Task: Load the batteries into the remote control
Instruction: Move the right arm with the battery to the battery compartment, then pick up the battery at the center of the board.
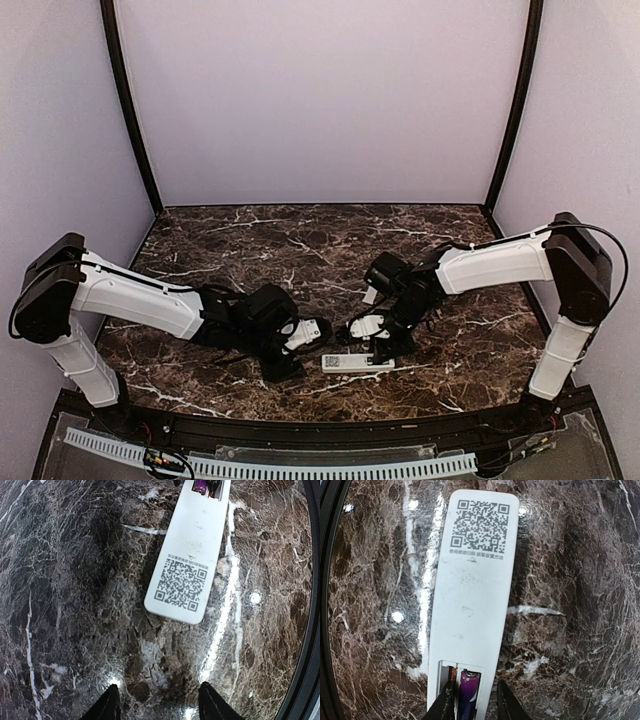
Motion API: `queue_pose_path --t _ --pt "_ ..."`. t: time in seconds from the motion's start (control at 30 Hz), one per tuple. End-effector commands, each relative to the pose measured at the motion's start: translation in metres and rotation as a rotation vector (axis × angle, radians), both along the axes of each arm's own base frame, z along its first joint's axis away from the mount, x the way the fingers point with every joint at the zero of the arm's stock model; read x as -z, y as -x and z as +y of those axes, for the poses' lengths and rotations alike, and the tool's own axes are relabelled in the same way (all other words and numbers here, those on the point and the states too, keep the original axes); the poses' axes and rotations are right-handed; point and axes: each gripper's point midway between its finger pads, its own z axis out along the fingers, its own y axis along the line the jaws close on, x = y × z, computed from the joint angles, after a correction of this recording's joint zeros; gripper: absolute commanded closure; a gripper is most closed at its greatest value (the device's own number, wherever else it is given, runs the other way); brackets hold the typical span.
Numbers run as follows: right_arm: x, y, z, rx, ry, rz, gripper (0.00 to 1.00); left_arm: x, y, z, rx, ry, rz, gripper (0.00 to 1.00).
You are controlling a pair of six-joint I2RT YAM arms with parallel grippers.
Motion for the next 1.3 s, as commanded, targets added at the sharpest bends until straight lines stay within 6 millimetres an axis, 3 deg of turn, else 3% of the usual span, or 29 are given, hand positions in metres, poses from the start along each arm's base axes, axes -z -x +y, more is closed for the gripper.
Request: queue_pose_path --t 0.0,0.13,0.47,0.6,0.77,0.9,1.0,1.07,1.13,1.2,1.27 --pt "0.005 -0.001 0.003 0.013 0.012 0.019 0.75 -0.001 0.001 0.003 -0.004 0.003 0.009 0.48" --pt "0.005 -0.001 0.003 0.018 0.010 0.019 0.82 0.000 0.000 0.003 -0.007 0.000 0.007 0.48" --pt "0.005 -0.003 0.003 0.019 0.016 -0.008 0.86 0.003 0.000 0.003 -0.006 -0.010 0.010 0.48" --pt "-0.001 -0.006 0.006 0.035 0.004 -0.013 0.72 0.003 0.000 0.003 -0.005 -0.008 0.011 0.48" --pt "-0.028 -0.013 0.018 0.049 -0.072 -0.045 0.65 0.002 0.000 0.003 -0.002 -0.007 0.009 0.47" --pt "-0.064 -0.024 0.030 0.082 -0.188 -0.059 0.64 0.000 0.000 0.003 -0.001 -0.003 0.006 0.47" --pt "-0.099 -0.045 0.031 0.198 -0.309 -0.069 0.64 -0.001 0.000 0.003 -0.001 0.000 0.003 0.46" --pt "-0.123 -0.083 0.019 0.427 -0.373 -0.109 0.62 -0.002 -0.001 0.003 -0.004 0.002 -0.003 0.46" --pt "-0.133 -0.132 -0.016 0.765 -0.358 -0.137 0.62 -0.004 -0.002 0.004 -0.009 0.003 -0.010 0.46" --pt "-0.126 -0.164 -0.068 1.101 -0.252 -0.108 0.64 -0.005 -0.003 0.004 -0.015 0.002 -0.016 0.46" --pt "-0.105 -0.174 -0.117 1.352 -0.120 -0.035 0.65 -0.005 -0.005 0.004 -0.023 0.001 -0.021 0.46"
